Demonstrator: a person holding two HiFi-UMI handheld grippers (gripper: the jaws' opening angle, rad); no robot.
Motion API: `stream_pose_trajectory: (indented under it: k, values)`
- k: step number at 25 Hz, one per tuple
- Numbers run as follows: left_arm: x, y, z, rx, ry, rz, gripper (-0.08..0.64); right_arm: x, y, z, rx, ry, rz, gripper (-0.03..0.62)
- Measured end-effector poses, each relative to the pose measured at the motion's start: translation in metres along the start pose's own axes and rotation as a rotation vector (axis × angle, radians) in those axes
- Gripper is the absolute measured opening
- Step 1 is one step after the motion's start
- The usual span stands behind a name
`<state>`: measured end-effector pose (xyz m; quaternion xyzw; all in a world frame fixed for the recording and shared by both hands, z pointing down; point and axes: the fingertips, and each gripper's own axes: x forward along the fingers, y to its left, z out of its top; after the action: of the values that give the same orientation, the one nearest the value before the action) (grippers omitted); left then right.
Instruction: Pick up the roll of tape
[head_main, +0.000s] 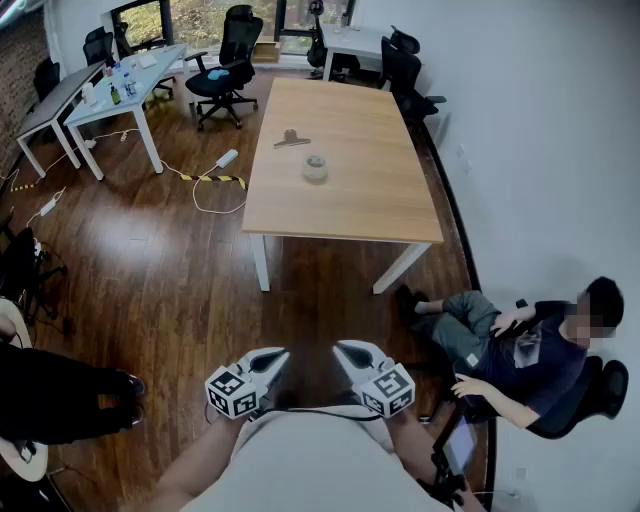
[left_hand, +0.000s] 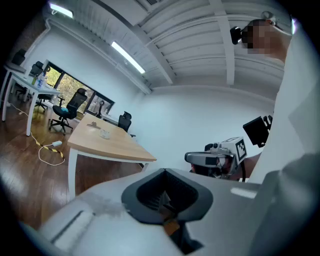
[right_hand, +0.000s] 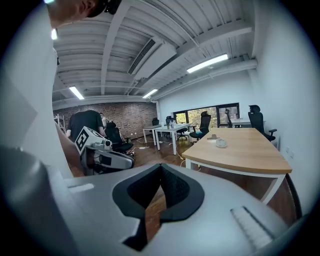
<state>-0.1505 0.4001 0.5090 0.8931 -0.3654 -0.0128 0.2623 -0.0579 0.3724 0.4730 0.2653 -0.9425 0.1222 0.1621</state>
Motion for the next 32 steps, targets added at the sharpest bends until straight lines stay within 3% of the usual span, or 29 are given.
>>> stream_pose_trajectory:
  k: [8,13,18,25,32]
  values:
    - [-0.009,0.023,0.008,-0.012,-0.021,0.053,0.006,0.026,-0.004,0.011,-0.009,0.019,0.049,0.006]
    - [0.012,0.033,0.005,-0.053,0.0,0.101,0.006,0.044,-0.03,0.017,0.005,0.004,0.093,0.006]
    - [0.062,0.051,0.024,-0.03,0.065,0.087,0.006,0.049,-0.084,0.032,0.0,-0.029,0.078,0.006]
    - [0.169,0.075,0.095,0.052,0.067,0.023,0.006,0.052,-0.182,0.041,0.045,-0.058,0.031,0.006]
    - [0.224,0.094,0.121,0.108,0.121,0.054,0.006,0.069,-0.238,0.058,0.06,-0.063,0.06,0.006]
